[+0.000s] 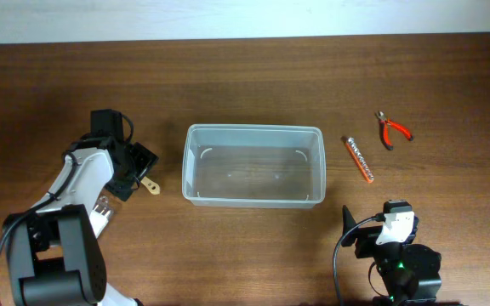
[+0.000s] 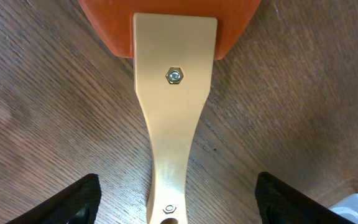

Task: Pack container
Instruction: 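Lower the left gripper onto the scraper's wooden handle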

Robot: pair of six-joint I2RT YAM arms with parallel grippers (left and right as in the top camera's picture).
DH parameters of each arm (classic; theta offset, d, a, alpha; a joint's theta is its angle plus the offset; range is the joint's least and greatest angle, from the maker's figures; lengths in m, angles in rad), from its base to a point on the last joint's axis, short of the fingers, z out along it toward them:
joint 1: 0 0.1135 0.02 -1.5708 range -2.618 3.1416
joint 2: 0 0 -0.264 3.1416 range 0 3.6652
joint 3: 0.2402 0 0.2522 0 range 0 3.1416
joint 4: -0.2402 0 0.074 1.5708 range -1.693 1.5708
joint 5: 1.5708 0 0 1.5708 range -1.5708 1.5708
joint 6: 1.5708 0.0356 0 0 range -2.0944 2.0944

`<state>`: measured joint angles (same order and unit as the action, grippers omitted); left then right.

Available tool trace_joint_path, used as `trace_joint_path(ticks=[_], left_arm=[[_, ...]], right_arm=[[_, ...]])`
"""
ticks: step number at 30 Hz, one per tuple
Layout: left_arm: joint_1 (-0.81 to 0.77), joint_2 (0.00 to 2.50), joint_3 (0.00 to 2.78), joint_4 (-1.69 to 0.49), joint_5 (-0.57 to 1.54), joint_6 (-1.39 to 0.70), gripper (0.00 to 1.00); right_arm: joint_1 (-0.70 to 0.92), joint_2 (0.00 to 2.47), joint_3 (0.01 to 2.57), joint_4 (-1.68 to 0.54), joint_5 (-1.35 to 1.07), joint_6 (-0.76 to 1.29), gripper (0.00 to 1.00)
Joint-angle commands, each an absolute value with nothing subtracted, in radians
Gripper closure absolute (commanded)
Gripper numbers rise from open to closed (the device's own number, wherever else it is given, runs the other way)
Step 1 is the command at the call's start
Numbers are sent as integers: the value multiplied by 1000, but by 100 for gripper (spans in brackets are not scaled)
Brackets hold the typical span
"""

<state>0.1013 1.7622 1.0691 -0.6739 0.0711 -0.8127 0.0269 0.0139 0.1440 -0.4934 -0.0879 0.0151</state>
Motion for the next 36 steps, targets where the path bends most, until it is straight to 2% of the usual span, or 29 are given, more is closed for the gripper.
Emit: trace_joint_path(ticks=[1, 16, 20, 25, 36], left_arm=[[105, 1806, 1063, -685, 60, -826, 20], [68, 1912, 1063, -690, 38, -848, 20], [68, 1912, 1063, -690, 38, -849, 29], [68, 1913, 1063, -704, 13, -877, 33], [68, 1915, 1063, -726, -15, -912, 33]], right_arm=[[32, 6, 139, -497, -101, 17, 1], [32, 6, 139, -492, -101, 17, 1], [32, 6, 139, -488, -101, 17, 1], [32, 6, 139, -488, -101, 17, 1], [32, 6, 139, -469, -125, 17, 1]])
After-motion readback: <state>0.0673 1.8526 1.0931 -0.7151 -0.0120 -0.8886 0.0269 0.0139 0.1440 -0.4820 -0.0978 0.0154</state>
